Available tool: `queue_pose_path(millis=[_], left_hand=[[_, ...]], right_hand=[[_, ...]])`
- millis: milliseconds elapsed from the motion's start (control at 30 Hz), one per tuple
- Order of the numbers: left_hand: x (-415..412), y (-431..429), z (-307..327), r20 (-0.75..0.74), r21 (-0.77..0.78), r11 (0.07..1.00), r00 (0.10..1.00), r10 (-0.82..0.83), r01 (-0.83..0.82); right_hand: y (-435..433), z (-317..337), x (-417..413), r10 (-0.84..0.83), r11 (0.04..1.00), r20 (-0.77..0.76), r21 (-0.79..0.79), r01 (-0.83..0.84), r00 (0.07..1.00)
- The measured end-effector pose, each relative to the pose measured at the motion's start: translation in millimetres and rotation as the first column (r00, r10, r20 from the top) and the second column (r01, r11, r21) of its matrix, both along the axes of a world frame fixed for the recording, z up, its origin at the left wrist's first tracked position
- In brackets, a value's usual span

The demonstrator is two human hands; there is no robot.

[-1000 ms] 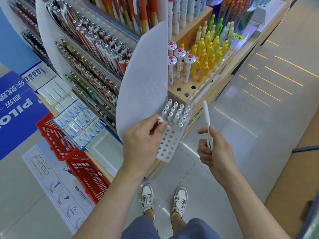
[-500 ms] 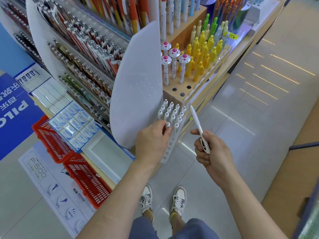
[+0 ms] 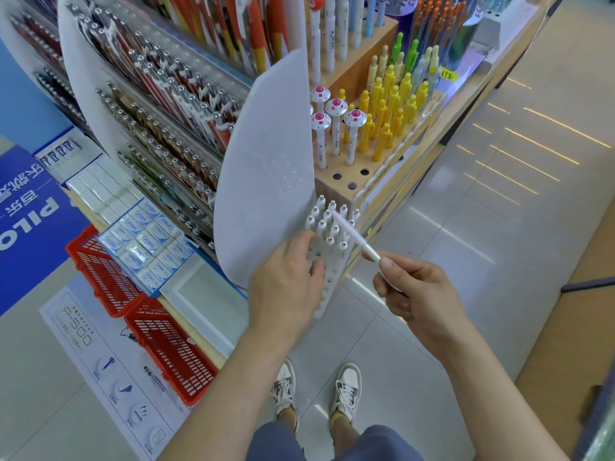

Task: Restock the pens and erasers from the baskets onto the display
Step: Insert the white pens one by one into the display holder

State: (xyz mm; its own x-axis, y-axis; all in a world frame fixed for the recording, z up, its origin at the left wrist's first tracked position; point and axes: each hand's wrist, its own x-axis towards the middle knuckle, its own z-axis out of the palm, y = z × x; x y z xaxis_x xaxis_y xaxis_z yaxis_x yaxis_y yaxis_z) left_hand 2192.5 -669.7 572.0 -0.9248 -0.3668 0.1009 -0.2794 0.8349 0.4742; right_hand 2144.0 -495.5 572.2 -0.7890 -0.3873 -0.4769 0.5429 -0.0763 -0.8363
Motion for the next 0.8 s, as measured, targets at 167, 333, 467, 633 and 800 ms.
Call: queue_pose_path(millis=[167, 333, 467, 633, 800], left_hand=[[25.5, 3.8, 18.3, -0.246, -0.194, 0.963, 0.941, -0.231, 0.186], [25.1, -1.5, 15.0, -0.133, -0.041, 0.978, 0.969, -0.208, 0.204], [28.9, 7.3, 25.4, -0.071, 0.495, 0.868, 0.997, 0.011, 0.026], [28.3, 14.5, 39.1, 0.007, 0.783, 0.618, 0.994, 0.106, -0.071], [27.2, 0.4, 53.0, -0.05, 0.853, 0.518, 0.978, 0.203, -0.063]], right_hand=[[3.2, 23.6, -9.6, 0.207, 0.971, -0.153, 0.156, -0.184, 0.966], [-3.8, 31.2, -8.3, 0.343, 0.939, -0.19, 0.081, -0.334, 0.92], [-4.3, 18.9, -5.3, 0.308, 0.943, -0.079, -0.11, -0.315, 0.948], [-14.2, 8.6, 7.0, 0.516, 0.854, -0.085, -0.024, -0.519, 0.853], [-17.2, -0.6, 7.0, 0.402, 0.915, -0.065, -0.009, -0.403, 0.913]])
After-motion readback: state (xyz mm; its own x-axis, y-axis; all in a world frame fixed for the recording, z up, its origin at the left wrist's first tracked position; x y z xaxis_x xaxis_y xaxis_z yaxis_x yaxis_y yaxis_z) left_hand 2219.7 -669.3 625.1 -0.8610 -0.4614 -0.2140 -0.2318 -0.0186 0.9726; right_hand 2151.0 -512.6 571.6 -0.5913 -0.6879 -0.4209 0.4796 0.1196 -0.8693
